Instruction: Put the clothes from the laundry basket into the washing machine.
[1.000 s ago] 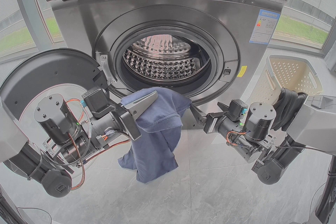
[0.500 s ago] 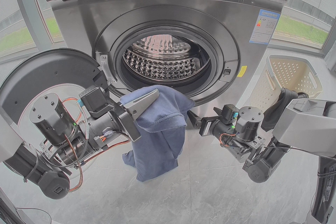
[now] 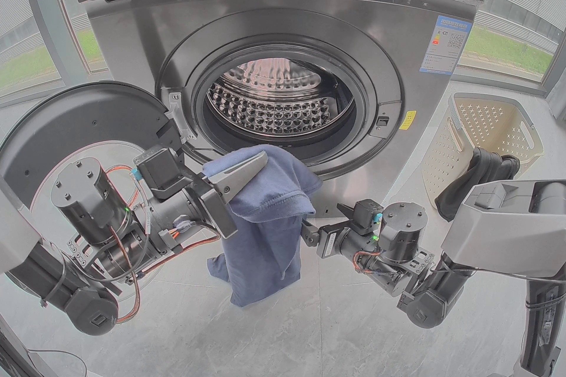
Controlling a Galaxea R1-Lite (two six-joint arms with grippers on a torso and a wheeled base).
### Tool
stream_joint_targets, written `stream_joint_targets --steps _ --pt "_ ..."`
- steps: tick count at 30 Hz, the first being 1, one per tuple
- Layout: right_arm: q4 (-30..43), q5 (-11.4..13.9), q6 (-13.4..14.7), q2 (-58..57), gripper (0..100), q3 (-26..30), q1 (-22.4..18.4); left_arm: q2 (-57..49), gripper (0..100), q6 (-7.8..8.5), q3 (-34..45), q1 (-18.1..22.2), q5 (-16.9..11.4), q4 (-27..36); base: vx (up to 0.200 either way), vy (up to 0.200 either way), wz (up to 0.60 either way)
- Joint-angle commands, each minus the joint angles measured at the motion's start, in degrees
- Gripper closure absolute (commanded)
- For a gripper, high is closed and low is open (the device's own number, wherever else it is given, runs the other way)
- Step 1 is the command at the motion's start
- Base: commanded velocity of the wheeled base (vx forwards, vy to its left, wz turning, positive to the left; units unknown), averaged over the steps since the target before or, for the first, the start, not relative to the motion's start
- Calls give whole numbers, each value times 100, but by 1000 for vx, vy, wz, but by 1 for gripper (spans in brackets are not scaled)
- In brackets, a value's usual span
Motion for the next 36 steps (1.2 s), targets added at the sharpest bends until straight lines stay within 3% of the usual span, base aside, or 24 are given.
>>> stream_joint_targets --steps 1,5,12,22,26,33,36 --pt "-85 100 1 -158 0 185 303 25 100 -12 0 3 1 -32 0 0 0" --pt "-85 109 1 -246 0 264 558 34 100 -12 -17 12 1 -32 0 0 0" --pt "-120 117 -8 -290 0 335 575 34 100 -12 -17 21 1 -32 0 0 0" --pt "-102 126 -34 -255 0 264 57 -10 100 -12 -8 21 1 -32 0 0 0" --pt "-120 302 -78 -61 0 115 -110 -37 100 -12 18 12 -8 -32 0 0 0" --pt "-348 618 -122 0 0 168 -49 -28 100 -12 9 21 -8 -32 0 0 0" --pt "-357 908 -157 -17 0 212 83 -28 100 -12 9 21 -8 -41 0 0 0"
